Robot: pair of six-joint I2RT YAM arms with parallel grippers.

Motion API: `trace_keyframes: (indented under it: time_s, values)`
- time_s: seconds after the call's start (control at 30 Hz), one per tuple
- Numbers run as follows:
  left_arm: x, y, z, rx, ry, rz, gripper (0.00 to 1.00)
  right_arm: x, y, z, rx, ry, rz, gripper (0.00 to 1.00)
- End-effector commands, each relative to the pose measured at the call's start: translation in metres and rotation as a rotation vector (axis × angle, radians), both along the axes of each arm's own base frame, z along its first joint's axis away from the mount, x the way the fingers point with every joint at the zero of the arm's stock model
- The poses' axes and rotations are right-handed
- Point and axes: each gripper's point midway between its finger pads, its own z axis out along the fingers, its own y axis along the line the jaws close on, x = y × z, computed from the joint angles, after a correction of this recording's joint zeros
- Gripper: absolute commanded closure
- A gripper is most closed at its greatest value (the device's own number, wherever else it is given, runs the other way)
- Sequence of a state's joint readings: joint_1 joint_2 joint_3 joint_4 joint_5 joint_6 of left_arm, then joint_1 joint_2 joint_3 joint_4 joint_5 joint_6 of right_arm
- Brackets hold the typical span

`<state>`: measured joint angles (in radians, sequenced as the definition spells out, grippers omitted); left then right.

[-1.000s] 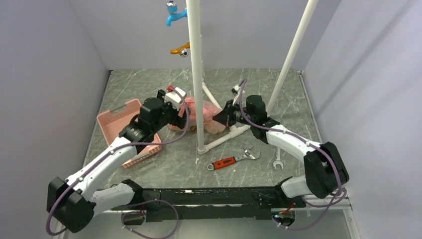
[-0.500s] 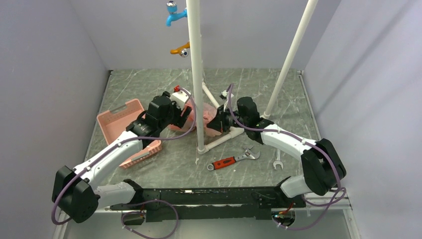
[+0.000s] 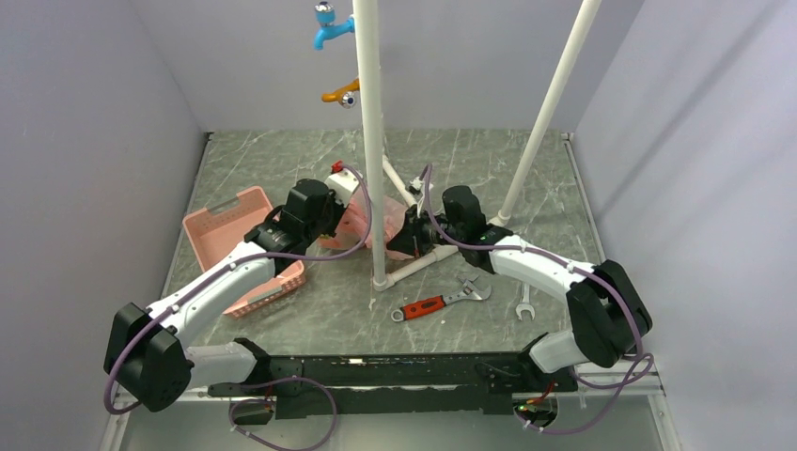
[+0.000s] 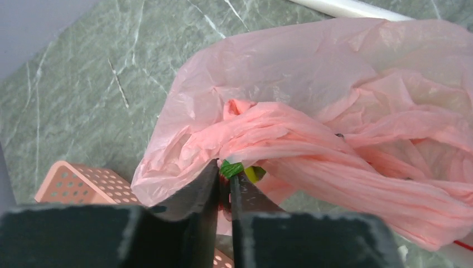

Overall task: Take the fake fruits out of the plastic bag
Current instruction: Untie the plastic bag at the center of the board.

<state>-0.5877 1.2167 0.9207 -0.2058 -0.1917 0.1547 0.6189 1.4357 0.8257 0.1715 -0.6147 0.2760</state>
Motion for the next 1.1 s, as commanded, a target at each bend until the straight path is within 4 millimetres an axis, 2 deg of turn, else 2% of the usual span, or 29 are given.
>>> trace_keyframes:
  time_s: [0.0, 0.07, 0.2, 0.33, 0.4, 0.47, 0.57, 0.67, 0.77, 0.8, 0.9, 0.93, 1.07]
  values:
    - [0.012, 0.01, 0.025, 0.011, -0.071, 0.079, 0.96, 0.01, -0.007, 0.009, -0.011, -0.077, -0.059, 1.0]
    - [0.011, 0.017, 0.029, 0.011, -0.09, 0.11, 1.0, 0.018, -0.015, 0.011, -0.013, -0.091, -0.128, 1.0]
    - [0.011, 0.032, 0.038, -0.009, -0.151, 0.19, 1.0, 0.033, -0.037, 0.023, 0.023, -0.109, -0.285, 1.0]
    - [0.011, 0.043, 0.044, -0.012, -0.175, 0.252, 1.0, 0.051, -0.075, 0.025, 0.084, -0.082, -0.519, 1.0]
    - [0.009, 0.044, 0.044, -0.021, -0.185, 0.247, 1.0, 0.056, -0.095, 0.017, 0.122, -0.017, -0.621, 1.0]
    - [0.008, 0.04, 0.047, -0.042, -0.194, 0.227, 1.0, 0.057, -0.105, 0.013, 0.12, 0.018, -0.68, 1.0]
    - [0.006, 0.031, 0.049, -0.069, -0.191, 0.18, 1.0, 0.048, -0.101, 0.008, 0.127, 0.072, -0.663, 1.0]
    - [0.003, 0.02, 0.048, -0.09, -0.177, 0.117, 1.0, 0.044, -0.099, 0.005, 0.115, 0.096, -0.647, 0.89]
    - [0.003, 0.017, 0.048, -0.095, -0.174, 0.105, 1.0, 0.045, -0.102, 0.008, 0.067, 0.073, -0.636, 0.78]
    - [0.003, 0.017, 0.048, -0.095, -0.171, 0.105, 1.0, 0.044, -0.1, 0.011, 0.057, 0.062, -0.612, 0.71]
    - [0.002, 0.017, 0.05, -0.106, -0.178, 0.103, 1.0, 0.045, -0.093, 0.03, 0.027, 0.012, -0.539, 0.46]
    - [0.001, 0.017, 0.049, -0.107, -0.179, 0.1, 1.0, 0.05, -0.09, 0.045, 0.026, -0.006, -0.528, 0.41]
    - [0.002, 0.012, 0.047, -0.109, -0.163, 0.079, 1.0, 0.059, -0.082, 0.075, -0.025, -0.009, -0.595, 0.3]
